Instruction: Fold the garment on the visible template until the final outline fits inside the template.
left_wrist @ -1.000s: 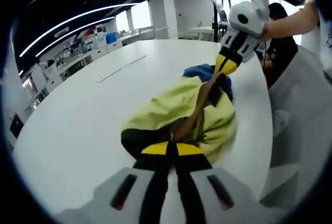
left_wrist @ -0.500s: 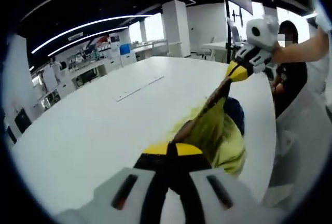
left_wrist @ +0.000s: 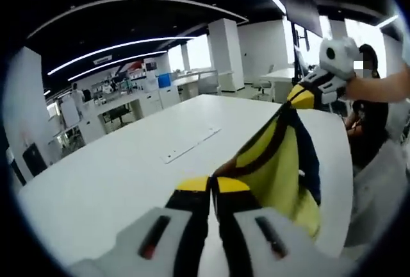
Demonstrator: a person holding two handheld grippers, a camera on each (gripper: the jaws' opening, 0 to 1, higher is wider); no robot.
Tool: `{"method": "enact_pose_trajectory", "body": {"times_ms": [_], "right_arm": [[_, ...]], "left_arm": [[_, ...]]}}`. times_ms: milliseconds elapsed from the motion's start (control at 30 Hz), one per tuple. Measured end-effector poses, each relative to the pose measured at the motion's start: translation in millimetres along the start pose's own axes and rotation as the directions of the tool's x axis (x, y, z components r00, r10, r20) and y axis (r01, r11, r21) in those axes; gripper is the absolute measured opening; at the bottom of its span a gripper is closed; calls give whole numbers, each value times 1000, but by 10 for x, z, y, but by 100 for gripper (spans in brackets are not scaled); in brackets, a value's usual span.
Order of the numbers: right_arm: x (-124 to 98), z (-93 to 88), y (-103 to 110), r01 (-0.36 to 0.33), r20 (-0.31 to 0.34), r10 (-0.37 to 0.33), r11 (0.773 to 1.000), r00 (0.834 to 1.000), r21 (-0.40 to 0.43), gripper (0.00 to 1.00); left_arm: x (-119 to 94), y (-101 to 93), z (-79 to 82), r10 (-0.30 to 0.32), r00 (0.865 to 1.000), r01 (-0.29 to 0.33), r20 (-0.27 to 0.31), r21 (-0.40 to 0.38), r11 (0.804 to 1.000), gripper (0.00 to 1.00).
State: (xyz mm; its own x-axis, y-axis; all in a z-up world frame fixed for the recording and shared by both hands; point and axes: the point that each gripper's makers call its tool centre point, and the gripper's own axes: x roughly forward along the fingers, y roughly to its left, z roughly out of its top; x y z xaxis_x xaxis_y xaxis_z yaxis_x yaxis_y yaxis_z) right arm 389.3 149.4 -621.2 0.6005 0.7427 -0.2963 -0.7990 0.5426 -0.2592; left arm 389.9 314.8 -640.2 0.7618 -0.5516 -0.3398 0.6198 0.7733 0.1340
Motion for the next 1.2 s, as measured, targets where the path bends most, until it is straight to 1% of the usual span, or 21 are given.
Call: {"method": "enact_pose_trajectory", "body": {"times_ms": [67,100,133,267,333,400,500,600,633,667,700,733,767,800,833,933,967,1000,1067,1167,1200], "right_arm": [[9,45,-67,12,13,-12,1000,1000,13,0],[19,73,-113,20,22,-20,1000,1000,20,0],[23,88,-119,22,25,-23,999,999,23,0],[82,120,-222,44,29,-45,998,999,44,0],[148,121,-283,53,31,-54,998,998,38,0],[215,68,-367,64,15,-65,997,998,45,0],[346,-23,-521,87,6,-88,993,996,73,0],[531,-165,-648,96,-10,-96,993,995,70,0],[626,-259,-697,97,-30,-95,993,995,68,0],[695,-314,-734,97,-33,-95,992,995,75,0],[794,-413,-779,96,-47,-92,991,995,95,0],[857,-482,-803,96,-60,-91,991,994,97,0],[953,-590,-828,95,-79,-87,990,993,100,0],[1015,-661,-835,90,-93,-81,990,992,105,0],[1104,-752,-855,81,-109,-69,990,992,112,0],[1280,-974,-894,68,-148,-47,988,988,136,0],[1299,-1001,-894,65,-154,-43,988,987,137,0],[1400,-1154,-911,59,-184,-31,987,982,149,0],[1458,-1241,-932,60,-205,-25,985,978,162,0],[1601,-1379,-961,54,-228,-14,984,973,172,0],[1608,-1399,-954,52,-236,-10,984,972,172,0]], "left_arm": [[41,53,76,3,1000,-3,13,9,1000,0],[62,80,90,3,1000,-3,15,7,1000,0],[85,108,123,2,1000,-2,21,5,1000,0],[160,192,187,1,1000,0,31,-12,1000,0],[209,219,210,-1,999,2,36,-11,1000,0],[319,296,184,-15,999,16,38,-28,999,0],[489,376,116,-33,999,34,21,-48,998,0],[669,434,21,-48,999,48,-1,-53,997,0],[763,514,-63,-50,999,50,-12,-54,997,0],[855,533,-140,-61,998,59,-21,-76,995,0],[927,546,-212,-66,997,63,-36,-81,995,0],[951,556,-244,-67,997,63,-46,-81,995,0],[1035,572,-334,-69,995,63,-69,-88,994,0],[1088,589,-385,-72,994,65,-77,-92,994,0],[1176,650,-504,-77,992,67,-103,-97,993,0],[1329,678,-705,-89,985,71,-146,-120,990,0],[1368,691,-767,-93,983,73,-161,-129,989,0],[1433,727,-838,-94,982,73,-166,-130,989,0],[1510,811,-968,-96,976,66,-195,-154,986,0],[1592,809,-1060,-97,973,64,-211,-157,986,0],[1613,812,-1089,-97,971,62,-218,-160,985,0]]}}
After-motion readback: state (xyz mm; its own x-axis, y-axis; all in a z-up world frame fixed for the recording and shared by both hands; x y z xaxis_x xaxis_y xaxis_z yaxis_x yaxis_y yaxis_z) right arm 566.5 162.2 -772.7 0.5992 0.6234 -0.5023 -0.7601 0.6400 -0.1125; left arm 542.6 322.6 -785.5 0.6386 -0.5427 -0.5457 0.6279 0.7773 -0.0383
